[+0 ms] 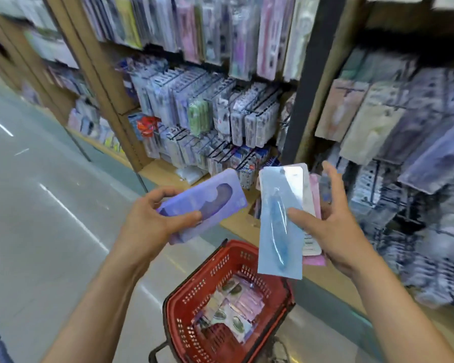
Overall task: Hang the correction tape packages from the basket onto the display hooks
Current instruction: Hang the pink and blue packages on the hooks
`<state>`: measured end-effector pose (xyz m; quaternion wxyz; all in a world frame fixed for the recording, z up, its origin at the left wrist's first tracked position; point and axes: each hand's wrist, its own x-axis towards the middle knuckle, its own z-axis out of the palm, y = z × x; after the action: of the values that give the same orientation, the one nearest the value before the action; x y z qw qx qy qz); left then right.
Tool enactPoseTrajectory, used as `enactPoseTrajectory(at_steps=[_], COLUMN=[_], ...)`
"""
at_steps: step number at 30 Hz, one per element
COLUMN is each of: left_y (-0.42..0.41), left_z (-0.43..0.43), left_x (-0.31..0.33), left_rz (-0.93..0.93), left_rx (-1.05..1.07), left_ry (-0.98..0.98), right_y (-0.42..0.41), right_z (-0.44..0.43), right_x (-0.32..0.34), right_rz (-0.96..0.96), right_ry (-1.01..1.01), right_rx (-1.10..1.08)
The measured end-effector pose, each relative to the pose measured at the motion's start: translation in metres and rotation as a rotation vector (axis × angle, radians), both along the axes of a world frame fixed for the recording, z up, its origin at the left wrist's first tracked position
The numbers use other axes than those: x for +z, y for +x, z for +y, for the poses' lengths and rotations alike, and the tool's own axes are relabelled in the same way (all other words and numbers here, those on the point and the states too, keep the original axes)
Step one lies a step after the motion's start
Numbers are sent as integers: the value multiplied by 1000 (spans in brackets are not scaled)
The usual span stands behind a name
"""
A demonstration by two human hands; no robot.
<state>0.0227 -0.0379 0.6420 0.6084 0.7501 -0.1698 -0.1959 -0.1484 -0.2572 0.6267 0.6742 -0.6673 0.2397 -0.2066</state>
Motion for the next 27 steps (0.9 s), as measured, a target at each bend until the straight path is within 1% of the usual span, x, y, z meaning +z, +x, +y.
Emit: enactPoseTrajectory(at_steps=[1, 3, 5, 7, 8, 9, 11, 14, 17, 20, 24, 26, 27], left_y=[-1, -5, -11, -17, -18, -20, -26, -41, -70, -104, -139, -157, -164], left_z=[-1, -6, -11, -19, -24, -32, -49, -82, -121, -162, -208, -228, -237], left_x=[14, 42, 73, 104, 117, 130, 154, 180, 200, 218, 256, 277, 287], left_rz=[-35, -110, -163, -230, -284, -330, -370, -333, -285, -302, -422, -502, -549], left_rx=[-16, -113, -276, -473, -537, -555, -525, -420, -352, -285, -263, -267, -264], left_ry=[-47, -104, -133, -62, -14, 12, -44, -261, -481, -647, -751, -758, -728], right_y=[-7, -23, -36, -51, -58, -65, -79, -99, -113, -125, -149, -161, -167], right_z=[2, 4, 5, 7, 6, 5, -2, -13, -22, -40, -70, -85, -93], right_x=[11, 28, 47, 70, 82, 94, 118, 147, 170, 190, 228, 250, 260], right_rz=[-16, -53, -82, -85, -61, -32, 27, 59, -6, -116, -279, -341, -369], right_ry=[-9, -57, -167, -334, -429, -529, -688, -798, -812, -752, -739, -739, -750], right_rx=[-18, -71, -123, -172, -185, -194, -214, -210, -187, -229, -341, -376, -389])
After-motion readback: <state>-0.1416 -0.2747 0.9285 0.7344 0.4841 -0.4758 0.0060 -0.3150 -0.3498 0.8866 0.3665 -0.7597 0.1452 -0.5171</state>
